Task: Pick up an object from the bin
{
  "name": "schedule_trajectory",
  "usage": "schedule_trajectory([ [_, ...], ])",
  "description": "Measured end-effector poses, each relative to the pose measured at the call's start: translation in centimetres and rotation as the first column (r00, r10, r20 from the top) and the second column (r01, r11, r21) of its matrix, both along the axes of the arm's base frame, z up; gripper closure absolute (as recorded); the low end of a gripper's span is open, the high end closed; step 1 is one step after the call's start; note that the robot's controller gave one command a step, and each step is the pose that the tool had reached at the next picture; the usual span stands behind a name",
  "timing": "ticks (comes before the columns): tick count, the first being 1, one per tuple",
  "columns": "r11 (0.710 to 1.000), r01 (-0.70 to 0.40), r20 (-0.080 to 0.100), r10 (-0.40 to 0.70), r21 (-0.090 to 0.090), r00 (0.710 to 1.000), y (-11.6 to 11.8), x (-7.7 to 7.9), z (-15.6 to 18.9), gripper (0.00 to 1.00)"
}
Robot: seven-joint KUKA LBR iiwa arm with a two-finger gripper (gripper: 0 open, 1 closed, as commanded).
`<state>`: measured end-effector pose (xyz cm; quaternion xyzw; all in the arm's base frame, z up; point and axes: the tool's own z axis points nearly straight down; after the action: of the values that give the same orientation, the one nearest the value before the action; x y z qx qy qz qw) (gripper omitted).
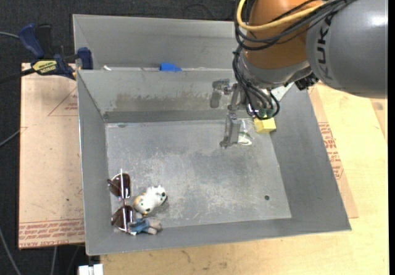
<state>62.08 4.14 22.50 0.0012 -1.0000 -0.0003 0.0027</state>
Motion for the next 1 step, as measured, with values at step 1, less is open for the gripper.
schedule_trajectory([
  [1, 1.0, 0.001, 0.007, -0.001, 0.001, 1.0, -0.02, 0.11, 0.51, 0.0],
])
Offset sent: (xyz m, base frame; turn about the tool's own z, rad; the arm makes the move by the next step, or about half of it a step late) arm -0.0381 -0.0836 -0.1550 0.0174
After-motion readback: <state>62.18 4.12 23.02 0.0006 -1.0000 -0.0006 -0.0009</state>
